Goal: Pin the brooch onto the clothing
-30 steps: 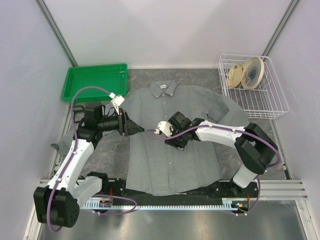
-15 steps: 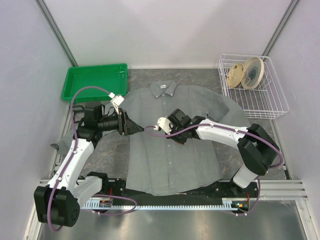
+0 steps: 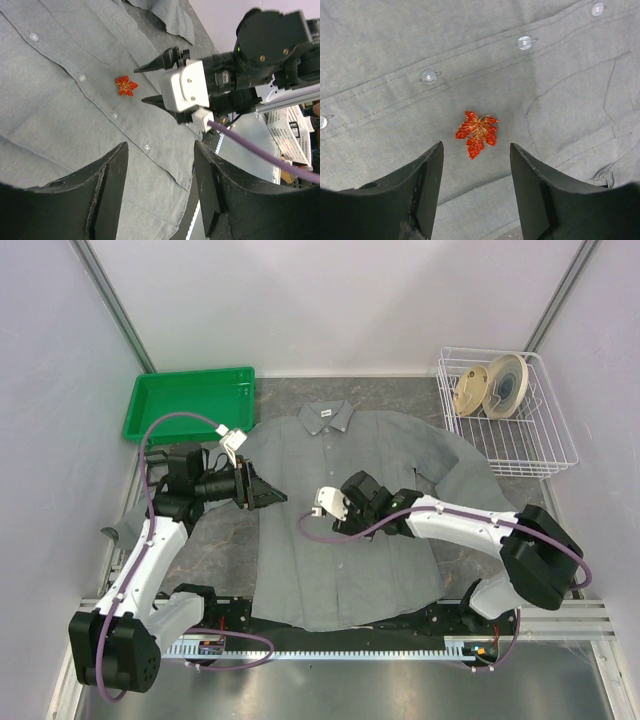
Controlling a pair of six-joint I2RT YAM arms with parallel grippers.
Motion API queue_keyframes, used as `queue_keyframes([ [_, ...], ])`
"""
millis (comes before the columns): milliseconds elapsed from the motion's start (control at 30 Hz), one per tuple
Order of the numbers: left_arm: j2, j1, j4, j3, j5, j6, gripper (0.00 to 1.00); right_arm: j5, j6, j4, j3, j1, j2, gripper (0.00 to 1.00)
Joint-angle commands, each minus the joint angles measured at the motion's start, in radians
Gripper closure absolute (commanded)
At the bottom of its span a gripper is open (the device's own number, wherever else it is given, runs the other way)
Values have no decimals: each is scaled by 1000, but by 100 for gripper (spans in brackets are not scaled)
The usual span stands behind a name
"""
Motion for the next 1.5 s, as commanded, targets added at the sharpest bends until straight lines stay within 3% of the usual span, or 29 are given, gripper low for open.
queue_keyframes([
  [0, -8, 6, 46, 14, -2, 0, 38, 106, -58, 112, -71, 50, -50, 38],
  [367, -14, 8, 46, 5, -11, -5, 39, 184, -171, 287, -258, 126, -115, 39],
  [800, 6, 8, 54, 11, -17, -9, 39, 260, -251, 512, -381, 169, -77, 47],
  [900, 5, 10, 54, 8, -17, -9, 39, 258, -253, 525, -389, 175, -66, 57],
  [1067, 3, 10, 54, 8, -15, -9, 39, 269, -244, 529, -377, 179, -72, 100],
  [1267, 0, 10, 43, 14, -11, 9, 39, 221, -173, 389, -259, 156, -149, 100],
  [1467, 5, 14, 48, 11, -9, 26, 39, 62, -63, 218, -90, 24, -169, 100],
])
